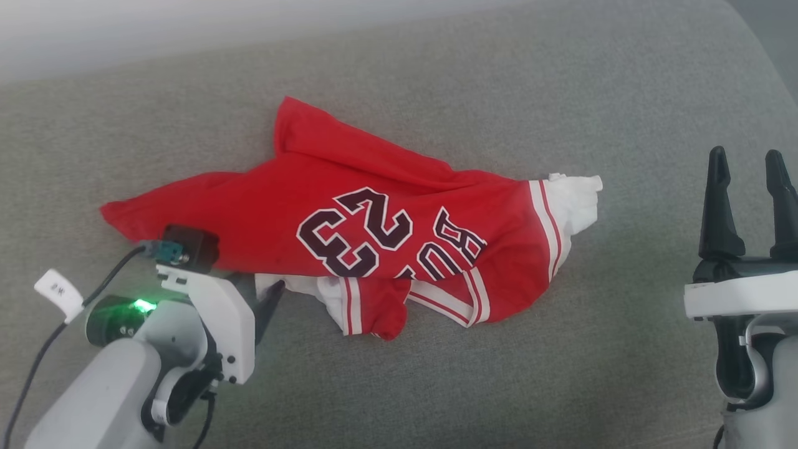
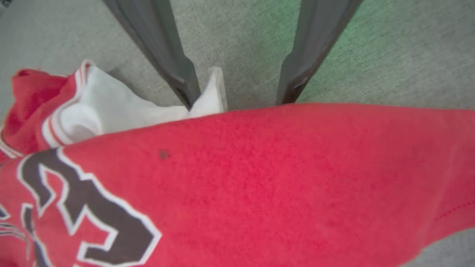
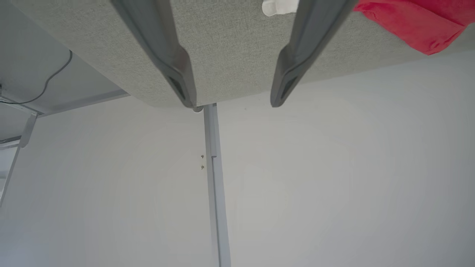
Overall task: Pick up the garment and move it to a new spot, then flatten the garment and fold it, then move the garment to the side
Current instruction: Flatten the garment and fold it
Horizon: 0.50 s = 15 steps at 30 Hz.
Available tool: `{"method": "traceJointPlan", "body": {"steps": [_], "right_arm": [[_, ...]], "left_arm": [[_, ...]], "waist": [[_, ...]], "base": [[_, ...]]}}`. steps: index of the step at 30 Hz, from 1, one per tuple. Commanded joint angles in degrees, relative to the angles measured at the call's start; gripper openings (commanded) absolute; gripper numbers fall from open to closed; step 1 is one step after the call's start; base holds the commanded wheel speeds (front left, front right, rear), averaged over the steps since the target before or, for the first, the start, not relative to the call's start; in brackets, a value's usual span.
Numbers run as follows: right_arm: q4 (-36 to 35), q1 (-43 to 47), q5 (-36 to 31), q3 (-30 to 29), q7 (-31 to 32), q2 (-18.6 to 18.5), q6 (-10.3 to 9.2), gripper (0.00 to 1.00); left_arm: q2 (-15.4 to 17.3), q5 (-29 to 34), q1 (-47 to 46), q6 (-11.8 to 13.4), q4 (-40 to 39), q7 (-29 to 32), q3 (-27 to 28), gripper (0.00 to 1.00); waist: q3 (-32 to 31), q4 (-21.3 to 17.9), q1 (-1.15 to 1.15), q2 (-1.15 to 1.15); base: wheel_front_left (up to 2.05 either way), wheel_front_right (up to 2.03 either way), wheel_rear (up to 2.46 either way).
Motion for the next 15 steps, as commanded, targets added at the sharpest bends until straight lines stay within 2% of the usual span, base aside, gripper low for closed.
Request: {"method": "traceJointPlan", "body": {"steps": [1, 9, 10, 11, 12, 15], "right_arm": [[0.20, -0.64, 0.58, 0.00, -0.37, 0.43, -0.02, 1.00], [1.81, -1.54, 0.46, 0.86, -0.99, 0.86, -0.02, 1.00], [2.18, -1.65, 0.56, 1.05, -0.99, 0.83, -0.02, 1.00], [2.50, -1.67, 0.55, 1.28, -0.98, 0.86, -0.02, 1.00], [2.72, -1.71, 0.47, 1.42, -1.07, 0.90, -0.02, 1.00], [3.23, -1.65, 0.31, 1.73, -1.08, 1.00, -0.02, 1.00]], "left_arm": [[0.29, 0.65, -1.35, 0.07, 1.16, 0.96, -0.59, 1.00], [-0.51, 3.54, -7.47, -0.57, 8.00, 5.00, -3.99, 1.00], [-0.69, 3.57, -7.85, -0.59, 8.94, 6.21, -4.50, 0.62], [-0.65, 3.98, -8.20, -0.28, 9.98, 7.66, -5.22, 0.16], [-0.44, 4.50, -8.48, -0.04, 10.95, 9.11, -6.00, 0.00], [-1.07, 4.16, -8.59, -0.20, 11.90, 10.92, -6.91, 0.00]], "waist": [[0.83, -0.48, 0.00, 0.00], [2.02, -0.58, 0.00, 0.00], [2.02, -0.55, 0.00, 0.00], [2.01, -0.55, 0.00, 0.00], [1.97, -0.57, 0.00, 0.00], [1.84, -0.50, 0.00, 0.00]], "base": [[0.00, 0.00, 0.00], [0.00, 0.00, 0.00], [0.00, 0.00, 0.00], [0.00, 0.00, 0.00], [0.00, 0.00, 0.00], [0.00, 0.00, 0.00]]}}
